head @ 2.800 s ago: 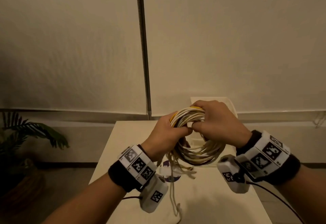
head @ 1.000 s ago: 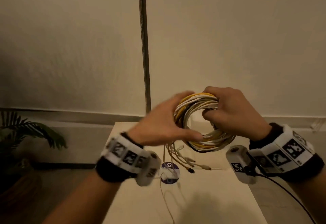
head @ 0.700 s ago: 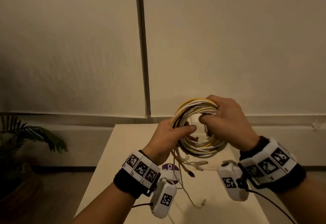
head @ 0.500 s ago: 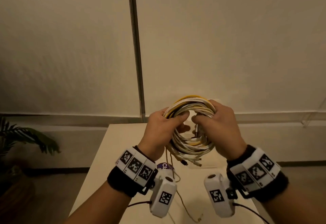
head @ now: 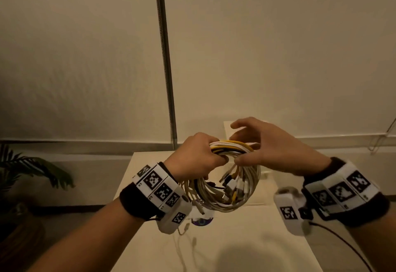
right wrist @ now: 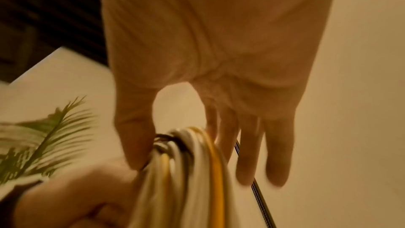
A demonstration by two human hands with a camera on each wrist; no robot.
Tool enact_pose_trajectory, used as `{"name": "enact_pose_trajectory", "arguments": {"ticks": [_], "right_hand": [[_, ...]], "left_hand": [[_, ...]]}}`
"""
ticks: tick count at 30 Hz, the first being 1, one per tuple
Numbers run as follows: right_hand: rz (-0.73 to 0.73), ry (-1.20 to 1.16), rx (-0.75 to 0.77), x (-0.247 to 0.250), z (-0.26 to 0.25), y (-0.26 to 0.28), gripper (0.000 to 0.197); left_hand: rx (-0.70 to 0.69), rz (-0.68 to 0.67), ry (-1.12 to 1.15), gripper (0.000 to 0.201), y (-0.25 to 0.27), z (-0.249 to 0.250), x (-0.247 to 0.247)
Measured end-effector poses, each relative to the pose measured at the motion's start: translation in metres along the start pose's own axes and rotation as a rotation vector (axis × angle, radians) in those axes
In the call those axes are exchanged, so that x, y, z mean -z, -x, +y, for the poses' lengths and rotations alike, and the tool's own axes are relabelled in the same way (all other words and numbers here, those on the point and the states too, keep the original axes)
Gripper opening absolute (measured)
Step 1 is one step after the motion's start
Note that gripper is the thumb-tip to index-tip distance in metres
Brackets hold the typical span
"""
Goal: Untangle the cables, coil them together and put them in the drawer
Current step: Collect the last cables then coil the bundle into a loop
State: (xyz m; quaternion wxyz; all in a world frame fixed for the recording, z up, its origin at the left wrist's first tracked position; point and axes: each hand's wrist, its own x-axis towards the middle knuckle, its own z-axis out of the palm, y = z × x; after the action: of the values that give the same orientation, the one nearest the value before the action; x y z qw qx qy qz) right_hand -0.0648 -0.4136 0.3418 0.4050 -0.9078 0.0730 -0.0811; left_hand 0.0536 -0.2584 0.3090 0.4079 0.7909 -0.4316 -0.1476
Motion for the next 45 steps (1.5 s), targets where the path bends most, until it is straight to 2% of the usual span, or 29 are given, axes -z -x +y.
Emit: {"name": "enact_pose_trajectory", "arguments": {"ticks": [2,4,7,10,12,15,18,22,24,27,30,33,36,39,41,45], "right_hand": [[-0.070,0.131,0.031,0.000,-0.008,-0.008,0.061],[-0.045,0.195,0.098,-0.013,-0.008,-0.013,0.050],[0.098,0.081,0.141,-0.027,-0.001,-0.012,0.042],[0.158,0.049,0.130,-0.028,0.003,-0.012,0.041],[0.189,-0.124,0.076,-0.027,0.003,-0.012,0.032],[0.229,-0.309,0.021,-0.028,0.001,-0.012,0.022],[0.292,-0.408,-0.035,-0.030,0.002,-0.014,0.019],[0.346,-0.457,-0.065,-0.035,0.003,-0.012,0.017],[0.367,-0.495,-0.053,-0.037,0.001,-0.009,0.016],[0.382,-0.516,-0.026,-0.035,0.003,-0.003,0.018],[0.326,-0.528,-0.009,-0.034,0.009,0.006,0.017],[0.214,-0.529,-0.051,-0.035,0.014,0.012,0.019],[0.030,-0.477,-0.097,-0.025,0.011,0.015,0.027],[-0.127,-0.222,-0.104,-0.011,0.000,0.007,0.036],[-0.118,-0.037,-0.088,-0.011,-0.006,-0.001,0.034],[0.053,0.058,-0.009,-0.021,-0.012,-0.007,0.030]], "left_hand": [[0.008,-0.031,-0.012,0.003,-0.003,0.004,0.003],[-0.003,-0.022,0.003,0.010,-0.004,0.007,0.006],[-0.034,-0.022,0.082,0.016,-0.002,0.011,0.011],[-0.030,-0.129,0.270,0.025,0.004,-0.001,0.017],[-0.006,-0.182,0.440,0.021,0.008,-0.012,0.019],[-0.021,-0.133,0.725,0.020,0.019,-0.022,0.005],[-0.034,-0.005,0.956,0.037,0.025,-0.027,-0.018],[-0.046,0.233,0.932,0.024,0.025,-0.027,-0.036],[-0.053,0.278,0.925,0.018,0.024,-0.022,-0.036],[-0.067,0.244,0.905,0.010,0.021,-0.017,-0.025],[-0.059,0.170,0.913,0.018,0.020,-0.017,-0.021],[-0.018,0.097,0.918,0.017,0.017,-0.018,-0.021],[-0.022,-0.011,0.791,0.013,0.014,-0.019,-0.018],[-0.087,-0.094,0.544,0.023,0.010,-0.017,-0.013],[-0.118,-0.114,0.413,0.025,0.006,-0.014,-0.010],[-0.125,-0.067,0.446,0.018,0.002,-0.007,-0.002]]}}
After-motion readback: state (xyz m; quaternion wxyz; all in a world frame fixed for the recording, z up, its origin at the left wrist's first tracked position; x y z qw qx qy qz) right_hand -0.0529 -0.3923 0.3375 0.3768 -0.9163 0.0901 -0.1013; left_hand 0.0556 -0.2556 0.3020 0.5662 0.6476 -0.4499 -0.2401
